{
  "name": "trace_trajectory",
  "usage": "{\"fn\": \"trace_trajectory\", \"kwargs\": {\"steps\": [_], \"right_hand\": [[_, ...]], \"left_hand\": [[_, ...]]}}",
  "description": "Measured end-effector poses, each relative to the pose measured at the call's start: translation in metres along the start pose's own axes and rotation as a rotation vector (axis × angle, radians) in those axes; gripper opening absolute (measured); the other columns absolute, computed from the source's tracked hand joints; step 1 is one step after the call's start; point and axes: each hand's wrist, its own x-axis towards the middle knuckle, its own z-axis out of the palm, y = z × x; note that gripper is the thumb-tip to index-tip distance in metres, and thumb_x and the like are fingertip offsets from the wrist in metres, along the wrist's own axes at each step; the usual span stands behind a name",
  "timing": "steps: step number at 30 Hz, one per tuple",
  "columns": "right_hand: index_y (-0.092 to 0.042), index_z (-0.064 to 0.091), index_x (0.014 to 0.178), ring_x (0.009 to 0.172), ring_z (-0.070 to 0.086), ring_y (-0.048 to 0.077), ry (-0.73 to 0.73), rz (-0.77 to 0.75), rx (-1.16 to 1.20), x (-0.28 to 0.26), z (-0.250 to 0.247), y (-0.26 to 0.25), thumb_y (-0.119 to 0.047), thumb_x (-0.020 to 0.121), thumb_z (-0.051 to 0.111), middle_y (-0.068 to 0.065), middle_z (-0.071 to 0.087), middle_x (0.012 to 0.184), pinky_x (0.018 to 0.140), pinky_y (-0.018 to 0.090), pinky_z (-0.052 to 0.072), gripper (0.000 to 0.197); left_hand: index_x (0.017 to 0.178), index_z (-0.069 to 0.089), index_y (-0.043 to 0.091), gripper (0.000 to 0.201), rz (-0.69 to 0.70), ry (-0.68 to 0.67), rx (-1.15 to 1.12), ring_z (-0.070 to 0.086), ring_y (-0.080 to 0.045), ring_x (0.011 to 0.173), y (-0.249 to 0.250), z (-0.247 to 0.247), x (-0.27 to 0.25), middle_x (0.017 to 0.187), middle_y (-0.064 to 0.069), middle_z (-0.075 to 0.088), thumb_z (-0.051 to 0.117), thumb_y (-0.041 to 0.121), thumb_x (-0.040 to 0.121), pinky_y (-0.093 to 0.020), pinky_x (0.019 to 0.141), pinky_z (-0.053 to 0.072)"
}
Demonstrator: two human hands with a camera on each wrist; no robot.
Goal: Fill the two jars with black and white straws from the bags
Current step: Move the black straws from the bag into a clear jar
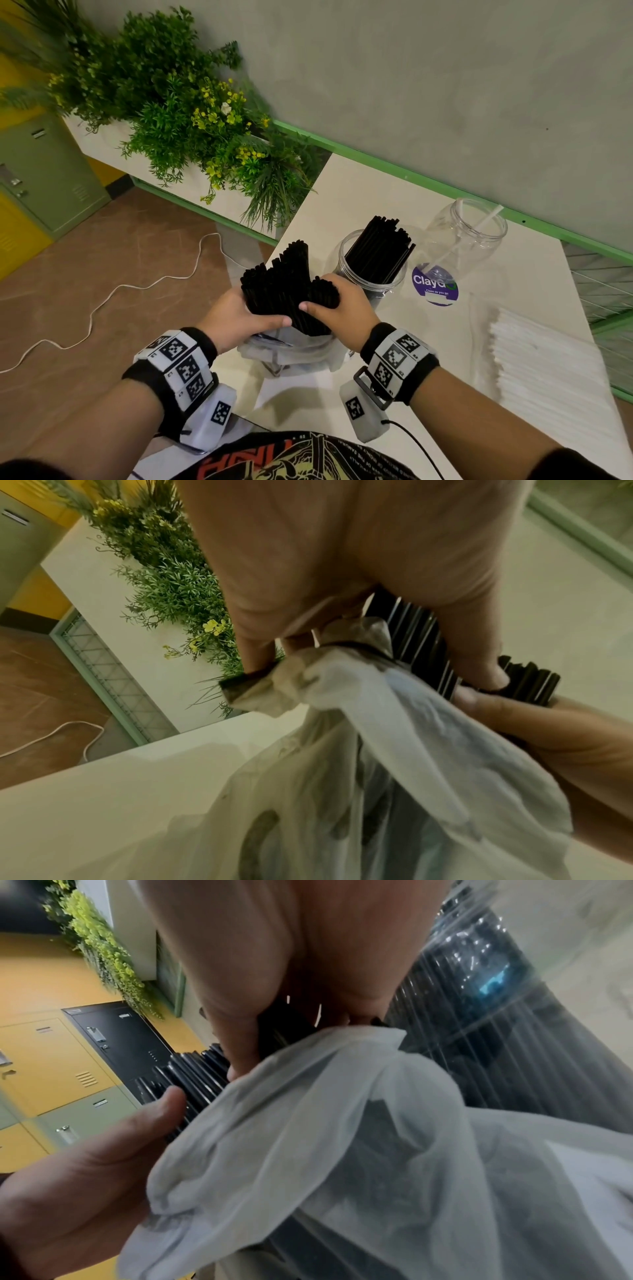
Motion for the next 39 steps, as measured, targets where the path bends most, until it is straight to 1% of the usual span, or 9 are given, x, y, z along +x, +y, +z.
{"fn": "trace_trajectory", "kwargs": {"steps": [5, 7, 13, 17, 21, 25, 31, 36, 39], "right_hand": [[-0.014, 0.058, 0.089, 0.080, 0.056, 0.018, -0.052, -0.009, -0.033, -0.003, 0.002, -0.003, -0.022, 0.082, 0.073, 0.001, 0.058, 0.084, 0.073, 0.034, 0.048, 0.018], [-0.013, 0.059, 0.096, 0.082, 0.052, 0.013, -0.060, -0.051, -0.074, -0.003, 0.003, -0.007, -0.016, 0.084, 0.071, -0.003, 0.054, 0.088, 0.074, 0.023, 0.042, 0.017], [-0.005, 0.057, 0.098, 0.087, 0.045, 0.009, 0.093, -0.166, -0.115, 0.002, 0.003, -0.010, -0.012, 0.081, 0.072, 0.000, 0.046, 0.097, 0.080, 0.012, 0.038, 0.024], [-0.018, 0.052, 0.095, 0.085, 0.058, 0.017, 0.097, 0.014, -0.017, 0.000, 0.006, -0.006, -0.015, 0.081, 0.071, 0.002, 0.060, 0.090, 0.077, 0.032, 0.051, 0.025], [-0.018, 0.058, 0.088, 0.078, 0.060, 0.018, 0.044, 0.056, 0.075, 0.001, 0.005, -0.003, -0.014, 0.081, 0.070, 0.001, 0.061, 0.080, 0.073, 0.039, 0.052, 0.014], [-0.020, 0.053, 0.076, 0.073, 0.052, 0.017, 0.073, 0.048, 0.127, 0.000, -0.009, -0.010, -0.017, 0.084, 0.070, 0.001, 0.053, 0.074, 0.069, 0.034, 0.045, 0.018], [-0.003, 0.060, 0.088, 0.084, 0.064, 0.020, 0.179, -0.040, 0.328, -0.003, -0.045, -0.043, -0.013, 0.089, 0.067, 0.011, 0.068, 0.085, 0.079, 0.022, 0.049, 0.011], [-0.011, 0.048, 0.097, 0.089, 0.069, 0.028, 0.324, -0.128, 0.480, 0.005, -0.066, -0.064, 0.008, 0.087, 0.058, 0.012, 0.067, 0.089, 0.091, 0.052, 0.051, 0.024], [-0.020, 0.041, 0.111, 0.087, 0.070, 0.031, 0.378, -0.168, 0.490, 0.011, -0.075, -0.070, 0.012, 0.085, 0.057, 0.014, 0.061, 0.092, 0.090, 0.055, 0.051, 0.045]], "left_hand": [[0.093, 0.064, 0.027, 0.044, -0.007, 0.132, 0.041, 0.067, 0.001, 0.085, -0.003, 0.011, 0.001, 0.091, 0.007, 0.071, 0.090, 0.018, 0.059, -0.019, 0.074, 0.053], [0.095, 0.067, 0.021, 0.044, -0.007, 0.143, 0.047, 0.068, -0.007, 0.089, -0.003, 0.014, 0.002, 0.093, 0.003, 0.072, 0.091, 0.017, 0.058, -0.028, 0.079, 0.055], [0.084, 0.064, 0.019, 0.029, 0.036, 0.207, 0.049, 0.066, -0.004, 0.075, 0.007, 0.015, 0.004, 0.084, 0.002, 0.071, 0.085, 0.008, 0.066, -0.020, 0.067, 0.052], [0.086, 0.063, 0.025, 0.033, 0.002, 0.208, 0.035, 0.066, -0.005, 0.084, 0.005, 0.016, 0.005, 0.087, 0.005, 0.071, 0.085, 0.011, 0.066, -0.025, 0.075, 0.051], [0.089, 0.065, 0.024, 0.033, -0.001, 0.201, 0.039, 0.066, -0.005, 0.085, 0.004, 0.016, 0.007, 0.088, 0.005, 0.071, 0.086, 0.013, 0.066, -0.024, 0.075, 0.051], [0.097, 0.068, 0.022, 0.037, -0.037, 0.216, 0.039, 0.068, -0.009, 0.090, -0.001, 0.011, 0.011, 0.092, 0.004, 0.073, 0.087, 0.019, 0.065, -0.031, 0.083, 0.054], [0.096, 0.065, 0.023, 0.036, -0.058, 0.236, 0.007, 0.067, -0.012, 0.092, -0.002, 0.011, 0.012, 0.094, 0.004, 0.072, 0.086, 0.016, 0.066, -0.031, 0.084, 0.053], [0.090, 0.062, 0.028, 0.034, -0.040, 0.239, 0.039, 0.065, -0.006, 0.087, 0.000, 0.013, 0.012, 0.091, 0.007, 0.070, 0.085, 0.015, 0.068, -0.025, 0.077, 0.050], [0.092, 0.065, 0.022, 0.030, -0.031, 0.228, 0.056, 0.066, -0.007, 0.086, 0.000, 0.012, 0.013, 0.090, 0.004, 0.071, 0.082, 0.010, 0.070, -0.020, 0.070, 0.048]]}}
